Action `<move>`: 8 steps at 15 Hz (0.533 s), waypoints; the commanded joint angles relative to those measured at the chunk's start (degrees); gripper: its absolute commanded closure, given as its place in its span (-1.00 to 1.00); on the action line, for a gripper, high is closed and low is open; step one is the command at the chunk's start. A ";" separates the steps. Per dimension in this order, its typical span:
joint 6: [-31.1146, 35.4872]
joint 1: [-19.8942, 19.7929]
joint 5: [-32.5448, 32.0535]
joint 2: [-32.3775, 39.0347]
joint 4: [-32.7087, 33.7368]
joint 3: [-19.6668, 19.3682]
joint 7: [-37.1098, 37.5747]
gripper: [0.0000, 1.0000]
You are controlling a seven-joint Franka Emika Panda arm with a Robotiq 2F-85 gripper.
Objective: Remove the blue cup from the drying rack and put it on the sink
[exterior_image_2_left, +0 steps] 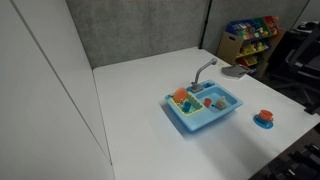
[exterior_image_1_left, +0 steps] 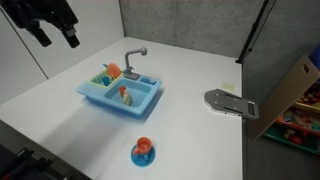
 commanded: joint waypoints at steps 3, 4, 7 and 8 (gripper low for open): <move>-5.96 1.62 0.91 9.05 9.84 1.86 4.09 -1.00; -6.84 2.09 1.35 10.56 11.35 1.87 3.91 -1.00; -8.18 3.02 2.17 14.70 15.29 2.07 4.32 -1.00; -8.25 3.41 2.59 16.22 16.57 2.10 4.22 -1.00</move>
